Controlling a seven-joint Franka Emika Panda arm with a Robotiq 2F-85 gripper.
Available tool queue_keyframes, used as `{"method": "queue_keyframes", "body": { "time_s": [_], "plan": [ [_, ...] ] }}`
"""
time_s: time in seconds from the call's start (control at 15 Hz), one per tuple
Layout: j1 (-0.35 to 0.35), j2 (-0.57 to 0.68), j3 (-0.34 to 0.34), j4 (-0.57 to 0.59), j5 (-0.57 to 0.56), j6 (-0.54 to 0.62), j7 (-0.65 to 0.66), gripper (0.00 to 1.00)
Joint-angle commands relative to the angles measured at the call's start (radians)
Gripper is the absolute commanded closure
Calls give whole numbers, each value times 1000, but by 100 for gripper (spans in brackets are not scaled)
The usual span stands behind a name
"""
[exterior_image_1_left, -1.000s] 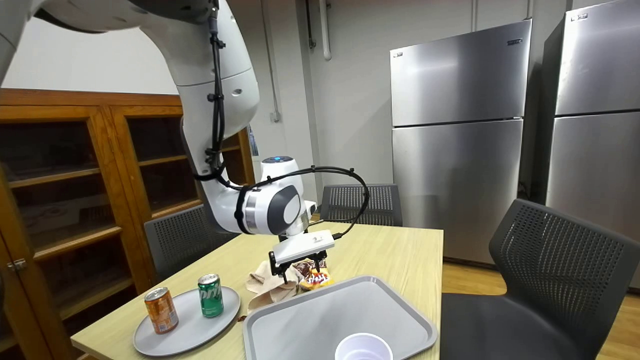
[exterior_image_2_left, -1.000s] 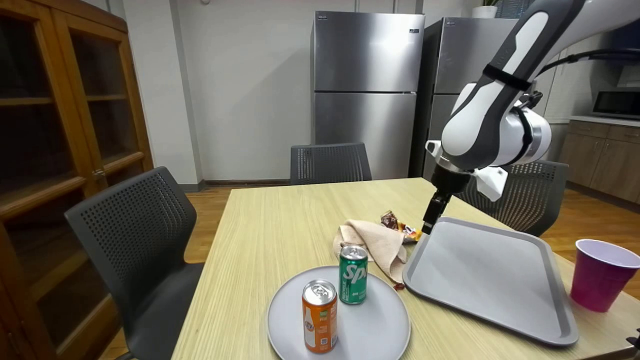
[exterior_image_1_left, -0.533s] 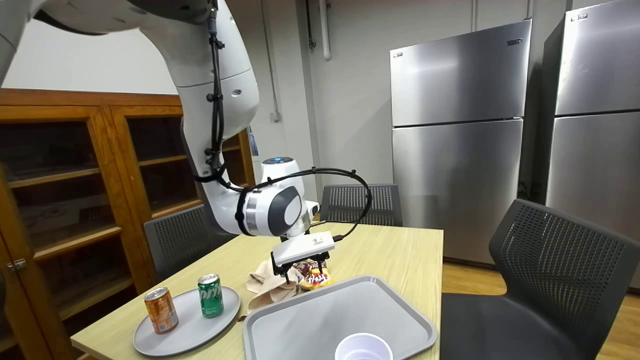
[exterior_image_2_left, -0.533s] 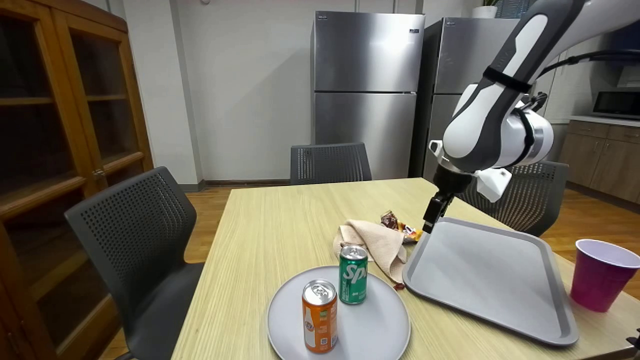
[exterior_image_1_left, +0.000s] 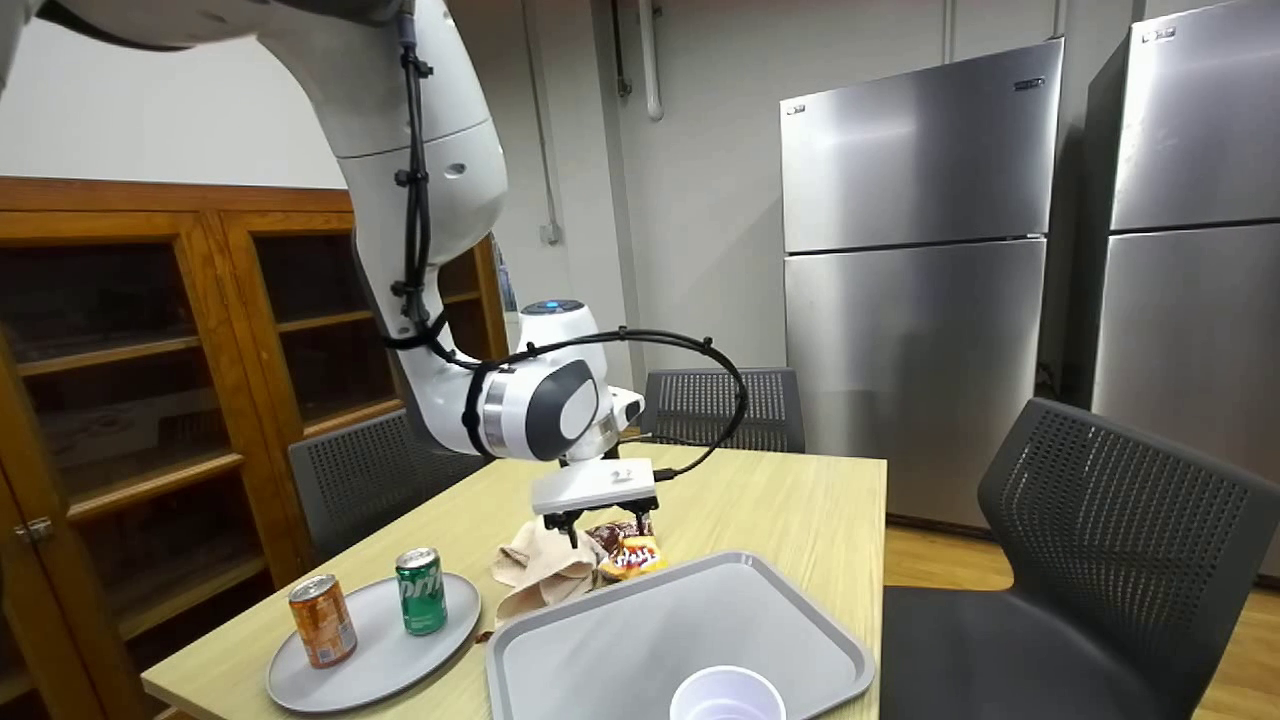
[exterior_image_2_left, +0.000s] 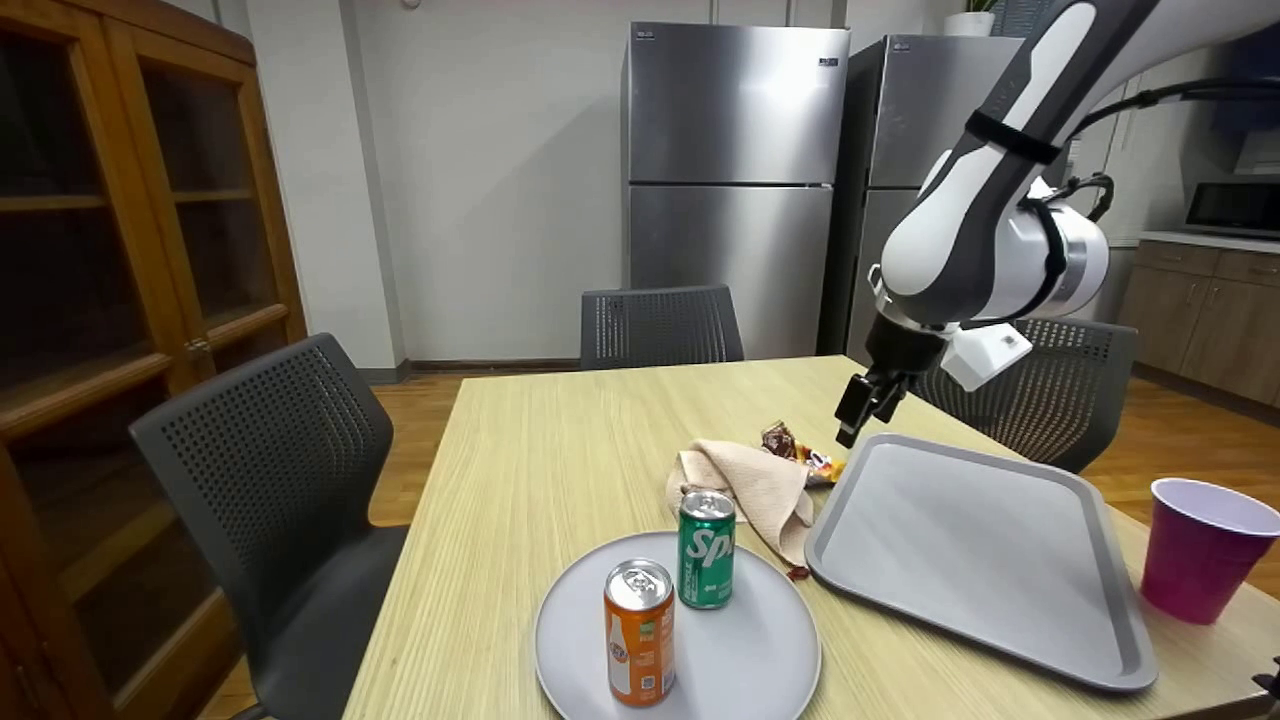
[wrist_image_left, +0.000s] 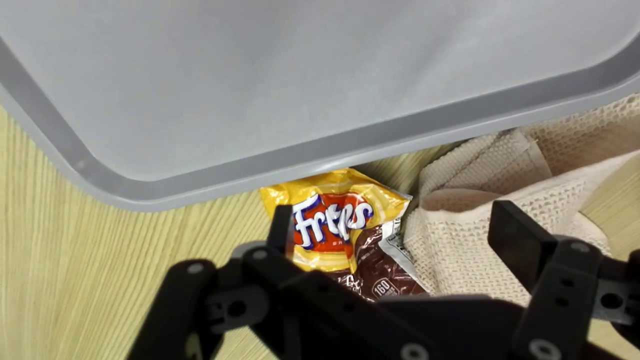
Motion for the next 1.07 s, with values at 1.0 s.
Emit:
{"method": "queue_keyframes", "body": {
  "time_s": [1.0],
  "plan": [
    [384,-125,-220,-72,24,-46,495,0]
  ]
}}
